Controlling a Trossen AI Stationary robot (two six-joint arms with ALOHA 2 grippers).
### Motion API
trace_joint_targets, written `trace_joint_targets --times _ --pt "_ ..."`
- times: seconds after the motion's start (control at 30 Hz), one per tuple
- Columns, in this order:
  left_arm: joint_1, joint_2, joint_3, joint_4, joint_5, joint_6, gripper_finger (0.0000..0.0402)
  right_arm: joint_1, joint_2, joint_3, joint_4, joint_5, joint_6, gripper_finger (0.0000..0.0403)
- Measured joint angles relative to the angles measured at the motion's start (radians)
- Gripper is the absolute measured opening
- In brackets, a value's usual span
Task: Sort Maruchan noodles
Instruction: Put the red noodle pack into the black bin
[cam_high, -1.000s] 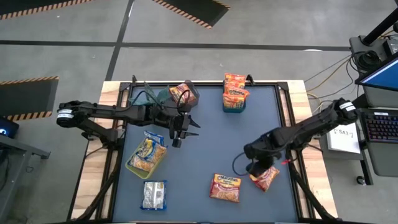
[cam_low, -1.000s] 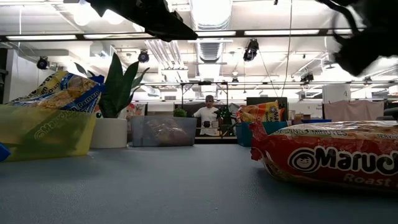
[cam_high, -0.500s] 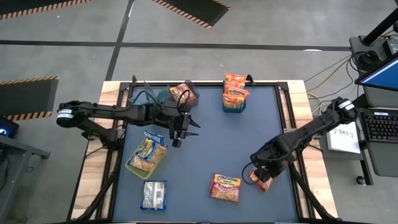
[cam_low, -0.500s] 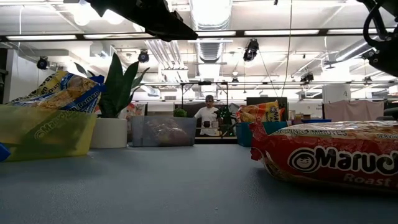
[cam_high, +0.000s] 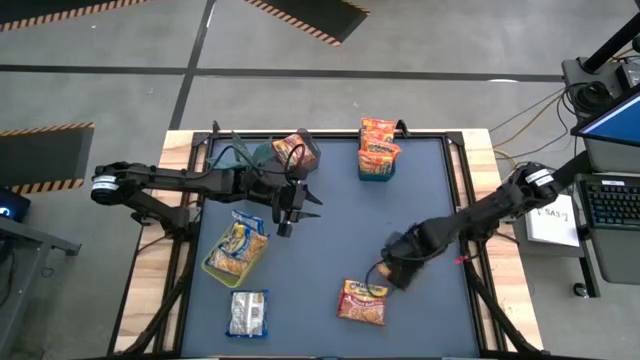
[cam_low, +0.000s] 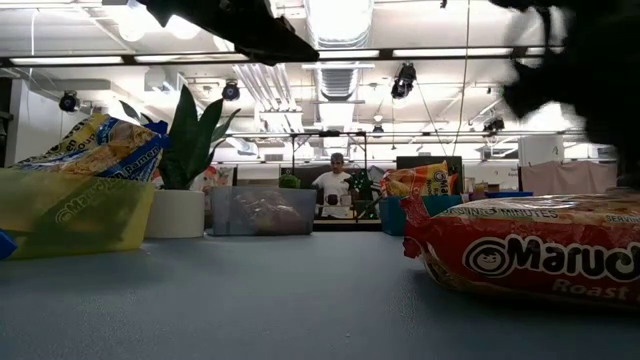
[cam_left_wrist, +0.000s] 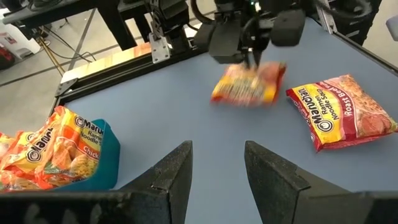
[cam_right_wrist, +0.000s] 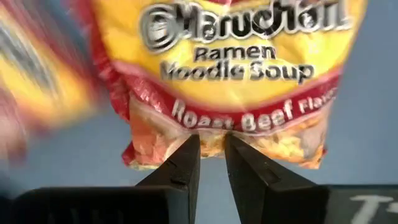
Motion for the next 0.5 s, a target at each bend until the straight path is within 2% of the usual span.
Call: trace_joint_targets --times 0.13,0.2,0.33,0.5 --pt "0.000 0.000 0.000 0.006 0.000 -0.001 0.0130 -0.042 -0.023 0.118 0.000 0.373 -0.164 0.0065" --pt "0.000 0.000 0.000 0.005 0.000 -0.005 0.0130 -0.056 -0.053 0.168 0.004 0.495 -0.255 0.0065" --pt "0.000 0.000 0.000 0.005 0.000 -0.025 0.0130 -0.089 -0.114 0.234 0.005 0.603 -0.397 0.0065" --pt "0.000 0.000 -0.003 0.004 0.000 -0.053 0.0130 -0.116 -0.201 0.202 0.049 0.614 -0.529 0.0065"
